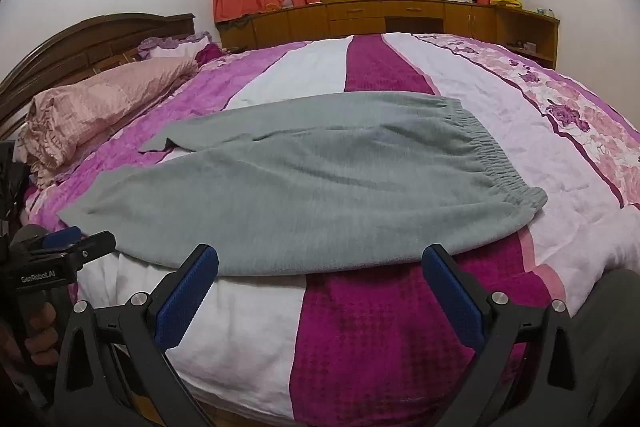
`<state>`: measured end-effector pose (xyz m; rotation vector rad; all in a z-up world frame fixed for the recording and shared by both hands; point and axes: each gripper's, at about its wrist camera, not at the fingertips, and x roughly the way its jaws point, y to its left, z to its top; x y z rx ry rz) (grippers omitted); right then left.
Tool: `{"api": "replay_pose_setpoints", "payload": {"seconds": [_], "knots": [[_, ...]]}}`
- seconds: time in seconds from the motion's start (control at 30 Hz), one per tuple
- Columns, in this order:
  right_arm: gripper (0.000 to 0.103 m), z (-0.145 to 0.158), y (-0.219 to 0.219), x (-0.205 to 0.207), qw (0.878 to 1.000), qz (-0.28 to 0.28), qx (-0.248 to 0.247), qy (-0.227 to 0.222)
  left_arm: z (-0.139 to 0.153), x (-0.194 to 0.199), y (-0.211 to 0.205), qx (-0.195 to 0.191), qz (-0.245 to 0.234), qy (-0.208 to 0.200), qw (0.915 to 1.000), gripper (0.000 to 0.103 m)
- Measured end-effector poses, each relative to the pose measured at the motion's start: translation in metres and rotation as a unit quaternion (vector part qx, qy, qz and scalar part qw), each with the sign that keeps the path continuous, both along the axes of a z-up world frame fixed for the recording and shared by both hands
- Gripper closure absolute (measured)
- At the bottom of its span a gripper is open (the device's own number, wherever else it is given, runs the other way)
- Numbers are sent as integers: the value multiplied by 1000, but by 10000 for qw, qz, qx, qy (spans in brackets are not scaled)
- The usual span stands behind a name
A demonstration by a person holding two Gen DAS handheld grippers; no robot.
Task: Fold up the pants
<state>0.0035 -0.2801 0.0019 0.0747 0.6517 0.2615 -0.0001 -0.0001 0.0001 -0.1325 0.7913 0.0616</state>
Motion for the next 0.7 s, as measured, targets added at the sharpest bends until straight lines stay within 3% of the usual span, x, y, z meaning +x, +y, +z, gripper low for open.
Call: {"api": "replay_pose_setpoints", "payload": {"seconds": [0.7], "knots": [[5,-1,3,0,10000,-1,-38,-11,2,-1,-2,-42,-9,-5,10000,0]]}}
